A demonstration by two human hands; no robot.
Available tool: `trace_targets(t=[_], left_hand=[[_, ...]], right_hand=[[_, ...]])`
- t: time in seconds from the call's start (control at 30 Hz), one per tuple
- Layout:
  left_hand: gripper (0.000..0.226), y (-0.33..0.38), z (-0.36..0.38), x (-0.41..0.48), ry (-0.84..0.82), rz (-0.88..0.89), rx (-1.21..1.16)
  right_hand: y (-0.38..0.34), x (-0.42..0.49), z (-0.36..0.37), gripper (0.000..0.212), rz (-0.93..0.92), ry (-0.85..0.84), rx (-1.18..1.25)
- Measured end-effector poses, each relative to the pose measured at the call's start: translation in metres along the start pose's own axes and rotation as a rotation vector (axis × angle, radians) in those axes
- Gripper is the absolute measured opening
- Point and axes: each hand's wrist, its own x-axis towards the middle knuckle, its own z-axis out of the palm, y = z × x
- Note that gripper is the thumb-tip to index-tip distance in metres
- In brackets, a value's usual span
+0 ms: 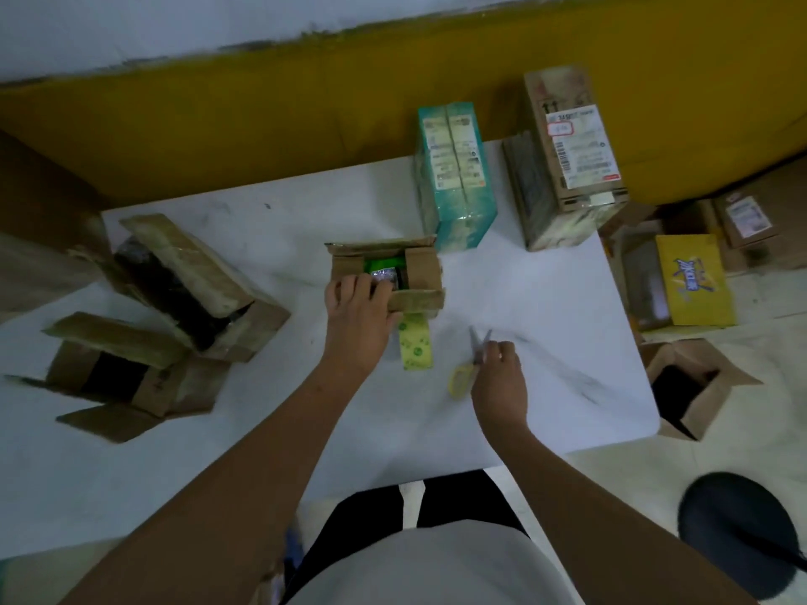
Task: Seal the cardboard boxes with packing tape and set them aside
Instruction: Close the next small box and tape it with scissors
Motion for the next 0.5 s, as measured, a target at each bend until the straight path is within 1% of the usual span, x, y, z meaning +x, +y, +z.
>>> trace_targets(t=[0.03, 0.07, 0.13, 0.17, 0.23, 0.3, 0.4, 0.5], left_hand=[[0.046, 0.000, -0.002, 0.001, 0.001, -0.009, 0.009], [0.050, 0.001, -0.004, 0.001, 0.006, -0.032, 0.019], [0.059, 0.003, -0.008, -0.001, 0.007, -0.107, 0.039], [0.063, 0.004, -0.011, -0.002, 0.013, -0.148, 0.038], [0.070, 0.007, -0.017, -0.003, 0.055, -0.207, 0.013], [0.072, 0.012, -0.023, -0.006, 0.114, -0.269, -0.016], [0.069, 0.020, -0.031, -0.010, 0.175, -0.489, -0.090], [0.072, 0.027, -0.032, -0.012, 0.172, -0.728, -0.198]], right_hand=[[-0.003, -0.005, 0.000, 0.025, 0.077, 0.036, 0.034], [-0.007, -0.010, 0.002, 0.028, 0.142, 0.030, 0.052], [-0.011, -0.017, 0.008, 0.038, 0.240, -0.049, 0.069], [-0.012, -0.019, 0.011, 0.040, 0.277, -0.074, 0.091], [-0.013, -0.018, 0.015, 0.038, 0.313, -0.089, 0.120], [-0.013, -0.017, 0.015, 0.034, 0.331, -0.102, 0.080], [-0.008, -0.019, 0.011, 0.037, 0.359, -0.126, -0.024], [-0.002, -0.025, -0.001, 0.040, 0.382, -0.133, -0.135]])
